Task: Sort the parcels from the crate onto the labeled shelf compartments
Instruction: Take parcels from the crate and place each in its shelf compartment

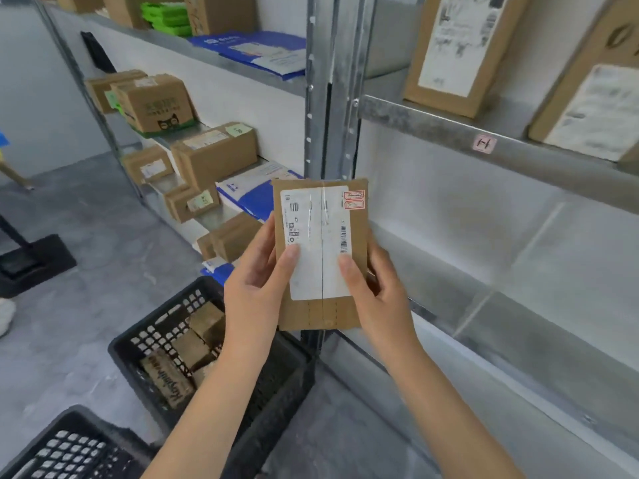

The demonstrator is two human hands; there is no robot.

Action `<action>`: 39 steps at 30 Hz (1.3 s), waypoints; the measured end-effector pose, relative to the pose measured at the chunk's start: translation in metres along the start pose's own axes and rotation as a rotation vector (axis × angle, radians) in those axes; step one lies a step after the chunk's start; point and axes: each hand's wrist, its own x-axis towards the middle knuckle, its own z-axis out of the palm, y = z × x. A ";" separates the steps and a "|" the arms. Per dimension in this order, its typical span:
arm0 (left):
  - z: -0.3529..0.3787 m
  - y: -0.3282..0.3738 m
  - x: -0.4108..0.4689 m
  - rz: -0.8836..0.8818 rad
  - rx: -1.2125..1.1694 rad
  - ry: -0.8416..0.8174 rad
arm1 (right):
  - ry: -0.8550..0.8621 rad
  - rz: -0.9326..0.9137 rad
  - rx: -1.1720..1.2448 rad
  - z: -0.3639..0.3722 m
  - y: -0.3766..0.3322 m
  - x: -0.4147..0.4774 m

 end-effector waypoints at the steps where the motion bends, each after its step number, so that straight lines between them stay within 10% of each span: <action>1: 0.008 0.004 -0.016 0.003 -0.008 -0.020 | 0.022 -0.008 -0.003 -0.013 -0.003 -0.016; 20: 0.172 0.076 -0.232 0.082 -0.137 -0.425 | 0.400 -0.092 -0.146 -0.226 -0.080 -0.246; 39: 0.266 0.067 -0.267 -0.028 -0.129 -0.645 | 0.648 -0.023 -0.251 -0.312 -0.077 -0.297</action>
